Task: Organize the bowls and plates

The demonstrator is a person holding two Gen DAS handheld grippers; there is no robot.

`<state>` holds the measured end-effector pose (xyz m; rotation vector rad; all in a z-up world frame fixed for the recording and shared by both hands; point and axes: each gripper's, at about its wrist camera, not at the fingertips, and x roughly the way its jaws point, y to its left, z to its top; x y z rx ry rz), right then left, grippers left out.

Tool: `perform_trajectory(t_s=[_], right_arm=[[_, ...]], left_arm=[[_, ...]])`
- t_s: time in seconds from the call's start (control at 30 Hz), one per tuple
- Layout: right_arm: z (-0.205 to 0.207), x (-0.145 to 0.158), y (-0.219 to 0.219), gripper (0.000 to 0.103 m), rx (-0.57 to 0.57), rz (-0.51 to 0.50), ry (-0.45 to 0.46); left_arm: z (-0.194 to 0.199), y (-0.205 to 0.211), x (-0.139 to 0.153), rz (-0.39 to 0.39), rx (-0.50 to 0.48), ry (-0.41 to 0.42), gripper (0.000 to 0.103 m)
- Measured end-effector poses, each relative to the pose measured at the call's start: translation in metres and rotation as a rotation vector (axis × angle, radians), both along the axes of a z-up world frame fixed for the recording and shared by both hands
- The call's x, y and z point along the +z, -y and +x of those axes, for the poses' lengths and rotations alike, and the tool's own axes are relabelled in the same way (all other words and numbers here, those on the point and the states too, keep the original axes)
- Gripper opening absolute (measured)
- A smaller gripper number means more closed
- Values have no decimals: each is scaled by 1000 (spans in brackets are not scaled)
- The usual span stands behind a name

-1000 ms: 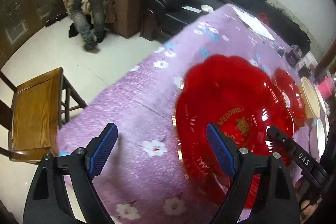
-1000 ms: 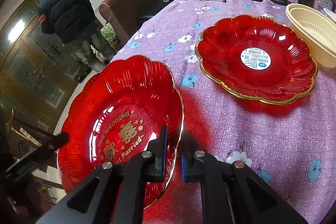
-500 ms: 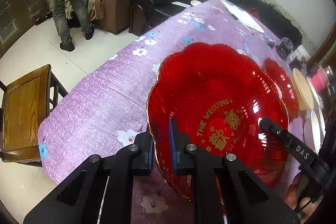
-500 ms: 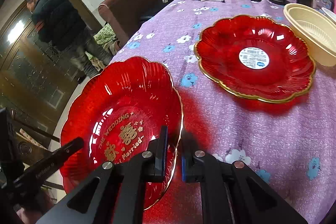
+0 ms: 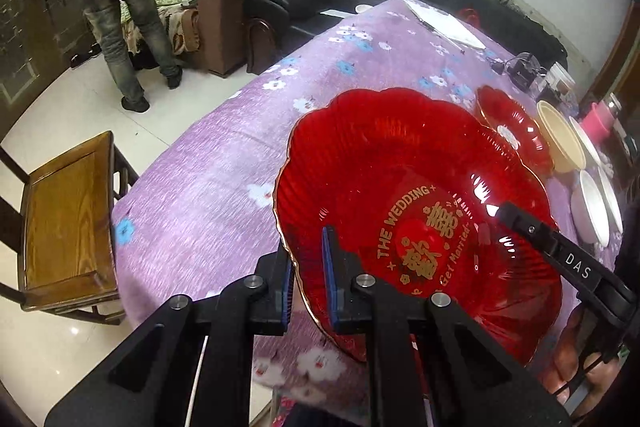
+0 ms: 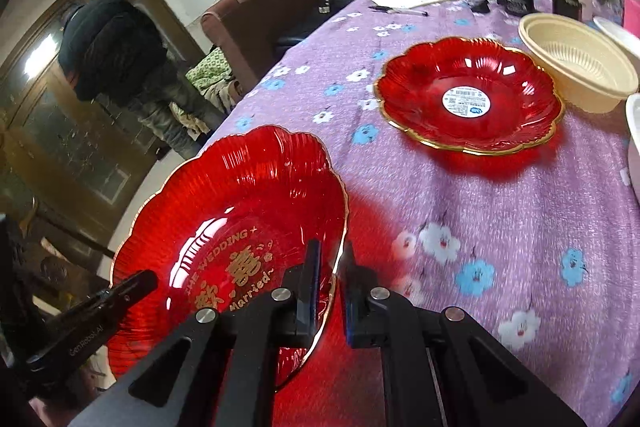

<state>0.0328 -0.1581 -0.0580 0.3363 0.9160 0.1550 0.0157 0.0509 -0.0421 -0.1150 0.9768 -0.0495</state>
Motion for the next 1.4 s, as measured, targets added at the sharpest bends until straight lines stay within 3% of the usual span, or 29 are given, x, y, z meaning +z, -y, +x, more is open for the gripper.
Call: perform_trajectory(t_s=[0.27,0.33,0.43,0.47,0.5,0.73,0.9,1.17,1.27,1.4], right_arm=[[3,-14,-10,15,20,-49,-18],[2,-11,-5,36,16,-39,-26],[-9,-4,11,49,-19,0,10],[-13,-1,19,49,-28,10,26],[-16,2,25,49,-37,13,36],[-42,11,87,53,-141,70,90],[-53,19,134,53,-220,123,106],[-34,44,174,54,-215,283,147],[-10,48,181,55,-207,334,109],[27,42,184,55,-240,362,41]], left_arm=[[7,0,-14,50,47,4,18],[1,-1,-11,66,43,5,22],[-12,-6,-2,94,58,37,39],[-18,-10,2,97,70,55,49],[-24,-13,7,97,82,81,54],[-58,-24,44,134,114,232,55],[-50,11,76,89,29,293,76],[29,87,94,-90,-134,119,79],[70,113,99,-105,-160,59,79],[129,140,88,-147,-163,-85,79]])
